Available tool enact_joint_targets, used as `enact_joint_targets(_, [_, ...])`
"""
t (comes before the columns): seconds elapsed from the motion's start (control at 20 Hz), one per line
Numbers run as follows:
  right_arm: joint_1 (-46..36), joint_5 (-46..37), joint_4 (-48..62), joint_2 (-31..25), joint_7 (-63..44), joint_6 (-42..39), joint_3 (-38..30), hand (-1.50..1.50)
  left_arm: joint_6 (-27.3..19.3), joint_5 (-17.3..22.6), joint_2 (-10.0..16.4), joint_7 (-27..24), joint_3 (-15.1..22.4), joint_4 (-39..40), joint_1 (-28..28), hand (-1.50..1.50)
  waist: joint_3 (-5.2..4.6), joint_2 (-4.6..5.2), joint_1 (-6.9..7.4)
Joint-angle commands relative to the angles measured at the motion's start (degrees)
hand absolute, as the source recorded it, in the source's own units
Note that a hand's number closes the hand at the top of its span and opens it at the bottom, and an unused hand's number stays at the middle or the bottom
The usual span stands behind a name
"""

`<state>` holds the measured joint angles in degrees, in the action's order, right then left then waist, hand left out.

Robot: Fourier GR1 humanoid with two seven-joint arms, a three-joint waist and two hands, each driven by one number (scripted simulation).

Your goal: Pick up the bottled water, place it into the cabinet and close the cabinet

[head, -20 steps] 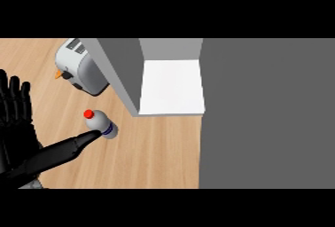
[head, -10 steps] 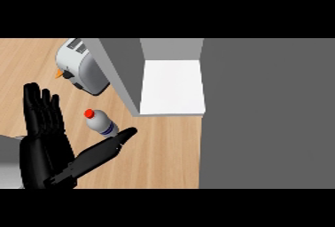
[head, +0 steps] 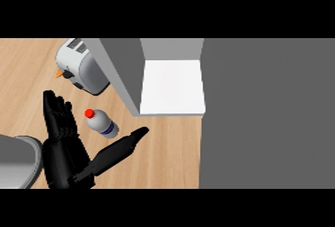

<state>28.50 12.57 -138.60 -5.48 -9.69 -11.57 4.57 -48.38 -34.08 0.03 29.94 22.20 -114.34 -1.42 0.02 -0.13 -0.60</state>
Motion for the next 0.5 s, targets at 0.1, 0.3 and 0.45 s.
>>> enact_joint_targets(0.1, [6.0,4.1,-7.1,0.0,-0.1,-1.7,-1.5,-1.5,-2.0,2.8,1.3,-3.3,-2.2,-1.0,4.7,-1.5,-0.03,-0.03,0.13])
enact_joint_targets(0.3, [12.1,1.5,-11.5,1.1,1.9,-2.3,2.8,-1.5,-5.0,7.1,0.5,-9.0,-5.1,7.9,2.4,-1.5,-0.08,-0.04,-0.66])
enact_joint_targets(0.45, [13.7,2.5,-10.4,0.6,4.2,-3.2,1.3,-1.5,-6.2,12.4,1.1,-14.9,-4.2,8.6,8.5,-1.5,-0.11,-0.05,-0.39])
